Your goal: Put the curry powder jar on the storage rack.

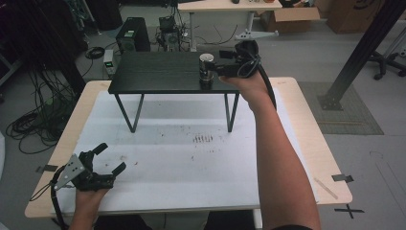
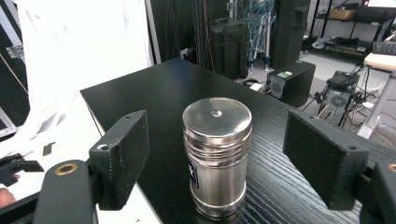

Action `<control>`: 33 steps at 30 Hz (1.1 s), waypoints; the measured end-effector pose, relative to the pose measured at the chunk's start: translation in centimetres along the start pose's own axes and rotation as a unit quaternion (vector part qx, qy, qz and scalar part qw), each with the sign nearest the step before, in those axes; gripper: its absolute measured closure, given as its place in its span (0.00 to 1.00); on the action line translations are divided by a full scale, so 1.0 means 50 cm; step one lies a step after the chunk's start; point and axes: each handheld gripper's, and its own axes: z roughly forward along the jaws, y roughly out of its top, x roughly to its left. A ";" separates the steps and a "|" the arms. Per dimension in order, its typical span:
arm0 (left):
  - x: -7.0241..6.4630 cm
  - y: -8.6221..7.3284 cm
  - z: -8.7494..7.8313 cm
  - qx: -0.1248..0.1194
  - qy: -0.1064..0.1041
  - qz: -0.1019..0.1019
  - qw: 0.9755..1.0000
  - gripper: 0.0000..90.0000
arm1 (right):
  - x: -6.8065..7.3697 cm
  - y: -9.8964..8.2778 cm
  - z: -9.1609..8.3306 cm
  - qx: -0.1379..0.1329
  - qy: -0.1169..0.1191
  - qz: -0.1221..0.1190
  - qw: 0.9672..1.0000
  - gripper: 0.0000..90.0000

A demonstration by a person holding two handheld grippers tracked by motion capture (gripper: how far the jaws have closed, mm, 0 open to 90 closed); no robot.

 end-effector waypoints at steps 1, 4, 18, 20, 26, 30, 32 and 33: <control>0.000 0.000 0.000 0.000 0.000 0.000 1.000 0.00 | 0.002 0.001 -0.004 -0.004 0.001 -0.003 1.000 0.23; 0.000 0.000 0.000 0.001 0.000 0.002 1.000 0.00 | 0.008 0.004 -0.014 -0.011 0.005 -0.008 1.000 0.21; 0.000 0.000 0.001 0.001 0.000 0.002 1.000 0.00 | 0.049 -0.004 -0.054 -0.057 0.032 -0.033 0.997 0.12; 0.000 0.000 0.001 0.001 0.000 0.002 1.000 0.00 | 0.051 -0.008 -0.057 -0.060 0.034 -0.034 0.997 0.11; 0.000 0.000 0.001 0.002 0.000 0.002 1.000 0.00 | 0.072 -0.032 -0.074 -0.079 0.045 -0.047 0.995 0.04; 0.000 0.000 0.001 0.001 0.000 0.002 1.000 0.00 | 0.088 -0.047 -0.076 -0.085 0.055 -0.055 0.993 0.01; 0.000 0.000 0.001 0.001 0.000 0.001 1.000 0.00 | 0.095 -0.055 -0.078 -0.089 0.058 -0.059 0.993 0.00; 0.000 0.000 0.001 0.001 0.000 0.002 1.000 0.00 | 0.099 -0.060 -0.080 -0.091 0.059 -0.062 0.992 0.00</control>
